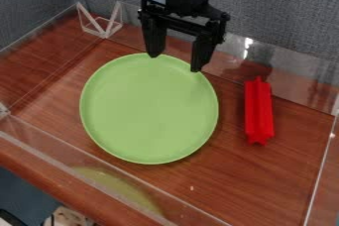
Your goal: Put the carrot on the left side
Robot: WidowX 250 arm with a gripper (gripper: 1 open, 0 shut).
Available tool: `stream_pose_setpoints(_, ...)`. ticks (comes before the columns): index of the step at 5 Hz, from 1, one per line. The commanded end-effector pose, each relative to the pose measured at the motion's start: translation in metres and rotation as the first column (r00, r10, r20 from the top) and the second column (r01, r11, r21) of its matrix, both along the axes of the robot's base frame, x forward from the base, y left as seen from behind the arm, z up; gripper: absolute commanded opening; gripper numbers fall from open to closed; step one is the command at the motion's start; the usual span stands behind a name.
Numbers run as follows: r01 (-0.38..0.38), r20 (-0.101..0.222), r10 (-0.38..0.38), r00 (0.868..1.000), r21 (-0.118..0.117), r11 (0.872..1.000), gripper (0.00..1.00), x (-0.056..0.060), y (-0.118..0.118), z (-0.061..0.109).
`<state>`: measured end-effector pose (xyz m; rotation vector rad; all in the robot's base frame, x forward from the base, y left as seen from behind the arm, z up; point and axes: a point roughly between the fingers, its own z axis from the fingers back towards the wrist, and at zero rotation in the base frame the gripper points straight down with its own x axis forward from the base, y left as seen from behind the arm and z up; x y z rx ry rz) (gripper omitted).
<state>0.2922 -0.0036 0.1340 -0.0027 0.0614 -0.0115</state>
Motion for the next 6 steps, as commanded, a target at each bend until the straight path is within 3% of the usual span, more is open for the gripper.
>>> stream_pose_setpoints(1, 0.009, -0.025, -0.009, 1.000, -0.006, 1.000, 1.00, -0.008, -0.006, -0.003)
stream_pose_setpoints(2, -0.056, -0.036, 0.055, 0.998, -0.016, 0.998, 1.00, -0.003, -0.028, -0.017)
stream_pose_setpoints(3, -0.121, -0.024, 0.121, 0.992, -0.026, 0.992, 1.00, 0.008, -0.066, -0.030)
stream_pose_setpoints(4, -0.109, -0.008, 0.109, 0.994, -0.028, 0.994, 1.00, 0.012, -0.094, -0.046)
stream_pose_setpoints(5, -0.096, 0.008, 0.097, 0.995, -0.037, 0.995, 1.00, 0.012, -0.107, -0.063)
stream_pose_setpoints(6, -0.115, 0.014, 0.115, 0.993, -0.032, 0.993, 1.00, 0.014, -0.115, -0.067)
